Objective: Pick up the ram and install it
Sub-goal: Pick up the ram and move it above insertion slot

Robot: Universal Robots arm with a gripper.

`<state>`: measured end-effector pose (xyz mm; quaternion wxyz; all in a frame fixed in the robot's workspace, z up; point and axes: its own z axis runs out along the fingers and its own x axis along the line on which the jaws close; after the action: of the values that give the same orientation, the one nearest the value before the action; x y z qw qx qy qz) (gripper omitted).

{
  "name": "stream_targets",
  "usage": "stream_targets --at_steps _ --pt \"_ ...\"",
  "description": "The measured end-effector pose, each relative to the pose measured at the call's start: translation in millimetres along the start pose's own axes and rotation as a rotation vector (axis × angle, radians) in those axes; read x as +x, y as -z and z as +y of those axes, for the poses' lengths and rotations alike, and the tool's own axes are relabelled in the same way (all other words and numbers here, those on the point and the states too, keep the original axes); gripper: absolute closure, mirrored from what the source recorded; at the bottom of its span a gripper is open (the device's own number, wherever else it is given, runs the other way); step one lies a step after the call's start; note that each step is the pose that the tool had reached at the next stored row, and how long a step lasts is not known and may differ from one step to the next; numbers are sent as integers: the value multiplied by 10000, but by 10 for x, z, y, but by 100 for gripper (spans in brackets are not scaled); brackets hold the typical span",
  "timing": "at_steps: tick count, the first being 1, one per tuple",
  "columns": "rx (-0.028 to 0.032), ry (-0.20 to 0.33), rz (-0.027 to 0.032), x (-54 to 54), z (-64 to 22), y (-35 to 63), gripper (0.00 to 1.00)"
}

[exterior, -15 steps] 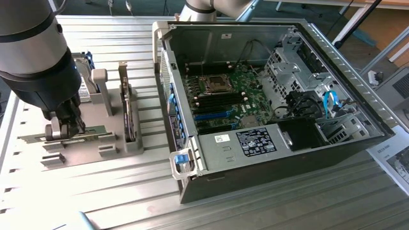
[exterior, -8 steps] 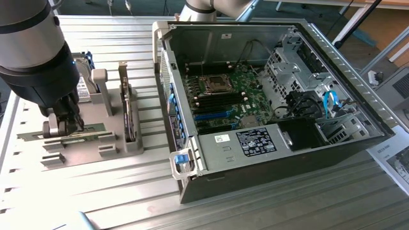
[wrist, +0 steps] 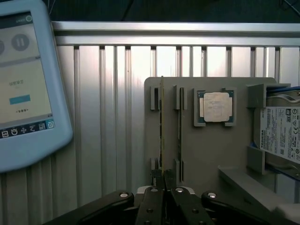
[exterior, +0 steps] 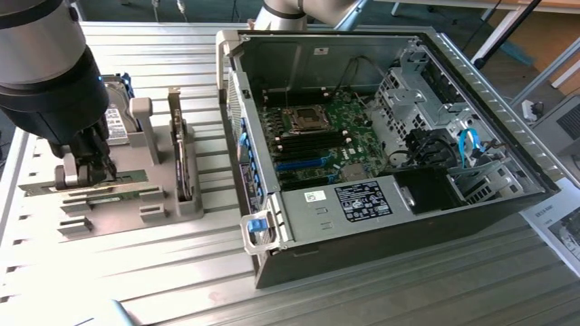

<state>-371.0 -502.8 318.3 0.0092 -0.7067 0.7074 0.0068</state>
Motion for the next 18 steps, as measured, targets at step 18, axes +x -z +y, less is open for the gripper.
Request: stream_targets --at_steps 18 --pt "0 0 0 -8 -3 352 88"
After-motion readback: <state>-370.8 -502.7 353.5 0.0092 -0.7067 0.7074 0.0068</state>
